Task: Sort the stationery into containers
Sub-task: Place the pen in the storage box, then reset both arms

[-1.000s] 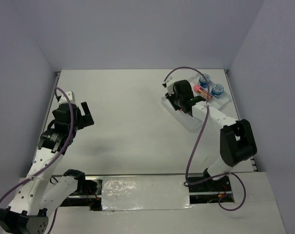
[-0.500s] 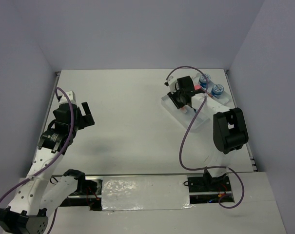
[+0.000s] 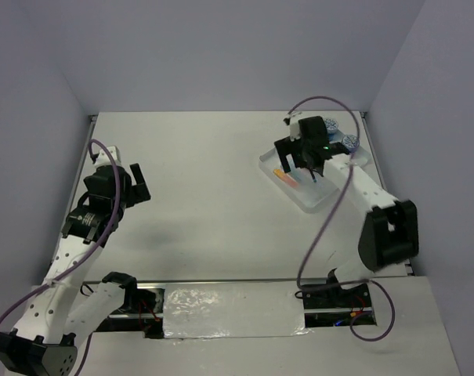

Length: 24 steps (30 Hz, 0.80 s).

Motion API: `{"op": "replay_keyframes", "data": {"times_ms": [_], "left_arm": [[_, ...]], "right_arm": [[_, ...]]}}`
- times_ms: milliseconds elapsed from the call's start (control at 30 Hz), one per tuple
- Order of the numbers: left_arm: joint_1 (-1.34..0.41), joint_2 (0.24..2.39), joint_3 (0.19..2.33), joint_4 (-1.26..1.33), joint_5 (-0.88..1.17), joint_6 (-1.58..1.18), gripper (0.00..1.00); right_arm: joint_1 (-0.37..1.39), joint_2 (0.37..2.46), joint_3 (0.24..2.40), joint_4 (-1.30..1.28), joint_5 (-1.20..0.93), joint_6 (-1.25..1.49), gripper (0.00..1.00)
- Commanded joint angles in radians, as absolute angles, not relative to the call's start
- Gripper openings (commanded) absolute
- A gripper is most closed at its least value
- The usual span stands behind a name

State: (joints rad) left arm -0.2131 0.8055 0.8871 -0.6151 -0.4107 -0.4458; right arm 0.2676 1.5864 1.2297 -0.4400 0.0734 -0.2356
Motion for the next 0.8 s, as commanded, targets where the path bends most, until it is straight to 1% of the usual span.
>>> {"op": "replay_keyframes", "data": {"times_ms": [0, 33, 67, 133, 167, 233, 267, 367, 433, 533, 767], "left_arm": [[-0.216, 0.825, 0.945, -0.636, -0.48, -0.459, 0.99], [-0.215, 0.824, 0.957, -0.647, -0.488, -0.463, 0.99], [-0.215, 0.821, 0.982, -0.658, -0.5, -0.474, 0.99], [-0.213, 0.802, 1.009, -0.686, -0.499, -0.482, 0.99], [-0.21, 0.795, 1.037, -0.696, -0.496, -0.491, 0.99], [-0.21, 0.772, 1.061, -0.725, -0.488, -0.488, 0.99], [-0.21, 0.761, 1.075, -0.735, -0.488, -0.483, 0.99], [-0.21, 0.71, 1.091, -0.768, -0.515, -0.469, 0.99], [-0.21, 0.66, 1.089, -0.781, -0.523, -0.463, 0.99], [-0.21, 0.594, 1.074, -0.792, -0.508, -0.471, 0.99], [-0.21, 0.523, 0.999, -0.77, -0.48, -0.497, 0.99]], "right_arm": [[0.261, 1.195, 1.224, -0.484, 0.187, 0.074, 1.0], [0.261, 1.133, 1.22, -0.544, 0.204, 0.112, 1.0], [0.261, 1.008, 1.206, -0.566, 0.192, 0.145, 1.0], [0.261, 0.898, 1.2, -0.647, 0.169, 0.166, 1.0], [0.262, 0.808, 1.204, -0.675, 0.178, 0.181, 1.0], [0.262, 0.724, 1.2, -0.721, 0.181, 0.181, 1.0], [0.262, 0.65, 1.187, -0.739, 0.167, 0.167, 1.0], [0.261, 0.54, 1.187, -0.828, 0.17, 0.166, 1.0], [0.262, 0.474, 1.183, -0.88, 0.195, 0.182, 1.0], [0.262, 0.414, 1.167, -0.914, 0.157, 0.16, 1.0], [0.261, 0.374, 1.131, -0.922, 0.152, 0.16, 1.0]]}}
